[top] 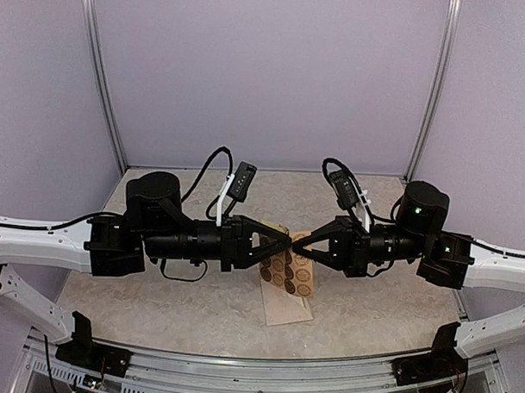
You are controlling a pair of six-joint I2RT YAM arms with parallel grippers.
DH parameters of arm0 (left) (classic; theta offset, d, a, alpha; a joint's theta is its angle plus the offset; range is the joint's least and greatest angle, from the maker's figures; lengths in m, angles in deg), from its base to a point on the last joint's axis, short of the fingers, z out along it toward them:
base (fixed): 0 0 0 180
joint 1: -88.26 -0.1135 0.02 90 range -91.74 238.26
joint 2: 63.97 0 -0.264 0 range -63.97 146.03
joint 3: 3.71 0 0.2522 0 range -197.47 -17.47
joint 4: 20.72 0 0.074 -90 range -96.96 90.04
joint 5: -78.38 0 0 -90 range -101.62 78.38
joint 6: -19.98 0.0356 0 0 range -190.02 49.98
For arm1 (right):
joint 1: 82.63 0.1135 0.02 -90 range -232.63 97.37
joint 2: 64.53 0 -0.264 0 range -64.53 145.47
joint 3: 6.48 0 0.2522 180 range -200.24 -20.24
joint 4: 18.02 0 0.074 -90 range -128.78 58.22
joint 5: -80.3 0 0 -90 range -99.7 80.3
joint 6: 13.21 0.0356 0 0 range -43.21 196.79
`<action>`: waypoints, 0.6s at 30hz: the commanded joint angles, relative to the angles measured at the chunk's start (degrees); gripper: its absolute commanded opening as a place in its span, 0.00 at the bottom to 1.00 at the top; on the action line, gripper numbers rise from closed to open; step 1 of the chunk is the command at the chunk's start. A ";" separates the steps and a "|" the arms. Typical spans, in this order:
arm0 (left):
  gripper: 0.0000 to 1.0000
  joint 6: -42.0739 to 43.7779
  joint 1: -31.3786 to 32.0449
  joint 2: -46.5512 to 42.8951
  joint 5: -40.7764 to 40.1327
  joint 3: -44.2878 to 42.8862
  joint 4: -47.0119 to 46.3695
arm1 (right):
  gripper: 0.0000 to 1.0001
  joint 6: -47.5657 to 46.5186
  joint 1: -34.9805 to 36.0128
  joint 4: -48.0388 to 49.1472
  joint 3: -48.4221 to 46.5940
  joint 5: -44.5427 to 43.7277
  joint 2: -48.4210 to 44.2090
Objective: Place the letter into the envelope and seal it
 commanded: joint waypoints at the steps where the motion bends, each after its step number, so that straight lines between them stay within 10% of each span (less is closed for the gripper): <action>1: 0.18 0.54 -0.13 0.34 0.03 -1.98 -0.34 | 0.00 -0.50 -0.17 0.03 -1.36 0.95 0.39; 18: 0.00 0.16 -0.21 0.48 0.68 -1.30 -1.32 | 0.00 -0.40 -0.17 0.10 -1.06 0.26 0.10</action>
